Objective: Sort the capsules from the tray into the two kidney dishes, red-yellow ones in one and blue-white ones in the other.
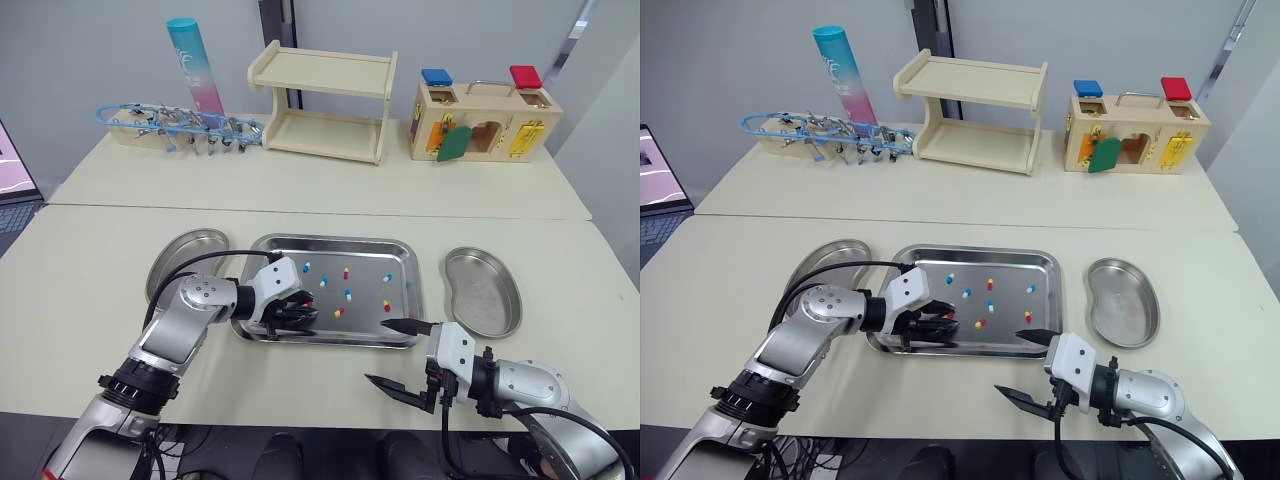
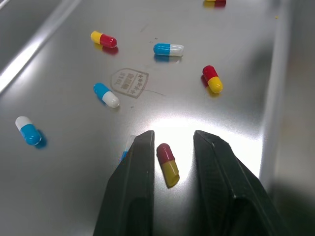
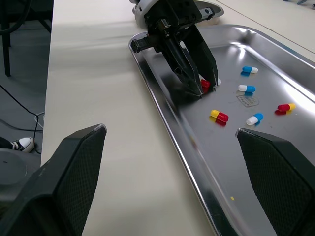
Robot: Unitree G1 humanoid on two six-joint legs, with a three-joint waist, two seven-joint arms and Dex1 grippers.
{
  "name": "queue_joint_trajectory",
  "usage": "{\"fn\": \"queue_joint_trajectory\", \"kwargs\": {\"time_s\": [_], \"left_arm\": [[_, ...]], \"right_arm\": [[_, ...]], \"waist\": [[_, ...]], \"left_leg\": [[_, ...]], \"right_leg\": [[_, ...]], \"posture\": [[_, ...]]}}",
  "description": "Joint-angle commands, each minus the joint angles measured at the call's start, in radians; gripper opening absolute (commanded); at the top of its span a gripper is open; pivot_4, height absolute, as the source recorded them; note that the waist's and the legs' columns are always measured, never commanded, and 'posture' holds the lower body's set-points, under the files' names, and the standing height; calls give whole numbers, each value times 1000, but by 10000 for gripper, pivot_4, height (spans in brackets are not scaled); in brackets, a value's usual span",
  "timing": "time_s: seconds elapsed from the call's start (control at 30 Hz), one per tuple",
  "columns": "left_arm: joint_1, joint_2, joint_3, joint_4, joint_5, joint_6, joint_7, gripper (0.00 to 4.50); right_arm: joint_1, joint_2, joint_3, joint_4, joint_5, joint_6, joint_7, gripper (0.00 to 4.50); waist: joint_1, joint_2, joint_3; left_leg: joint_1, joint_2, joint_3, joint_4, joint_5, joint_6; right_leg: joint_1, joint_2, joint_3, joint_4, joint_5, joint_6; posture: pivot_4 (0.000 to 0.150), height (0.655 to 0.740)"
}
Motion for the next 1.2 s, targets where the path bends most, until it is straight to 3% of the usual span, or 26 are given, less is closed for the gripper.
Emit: {"fn": "queue_joint_trajectory", "kwargs": {"time_s": [0.03, 0.07, 0.1, 0.37, 0.53, 0.67, 0.93, 1.2], "left_arm": [[1, 3, -15, -2, 20, 5, -6, 3958], [1, 4, -13, -3, 19, 9, -7, 640], [2, 4, -12, -3, 18, 13, -7, 246], [-22, 5, 47, -24, -49, 55, -21, 246], [-19, 60, 171, -140, -182, 148, -64, 246], [53, 161, 335, -247, -300, 274, -70, 246], [234, 280, 708, -177, -319, 351, 80, 246], [296, 222, 789, -101, -271, 282, 258, 246]], "right_arm": [[-6, 6, -2, -38, 4, -5, -4, 45000], [-7, 7, -2, -38, 4, -5, -4, 45000], [-8, 8, -2, -37, 4, -5, -3, 45000], [-22, 14, 0, -30, 4, -4, 0, 45000], [-38, 15, -3, -21, 9, -4, 7, 45000], [-60, 20, 2, -6, 16, -11, 22, 45000], [-184, 73, 42, 44, 34, -9, 71, 45000], [-259, 110, 76, 87, 36, -11, 103, 45000]], "waist": [[0, 0, 0], [0, 0, 0], [0, 0, 0], [-1, 0, 0], [-1, 0, 0], [-10, 0, 0], [-14, 2, 1], [2, 1, 1]], "left_leg": [[0, 0, 0, 0, 0, 0], [0, 0, 0, 0, 0, 0], [0, 0, 0, 0, 0, 0], [0, 0, 0, 0, 0, 0], [-1, 0, 0, 0, 0, 0], [0, 1, 0, 0, 0, 0], [0, 1, 0, -1, 0, 0], [0, 1, 0, -1, 0, 0]], "right_leg": [[0, 0, 0, 0, 0, 0], [0, 0, 0, 0, 0, 0], [0, 0, 0, 0, 0, 0], [0, 0, 0, 0, 0, 0], [-1, 0, 0, 1, 0, 0], [-1, 0, 0, 0, 0, 0], [-1, 1, 0, 1, 0, 0], [-1, 1, 0, 1, 0, 0]], "posture": [[1500, 7400], [1500, 7400], [1500, 7400], [1500, 7400], [1500, 7400], [1500, 7400], [1500, 7400], [1500, 7400]]}}
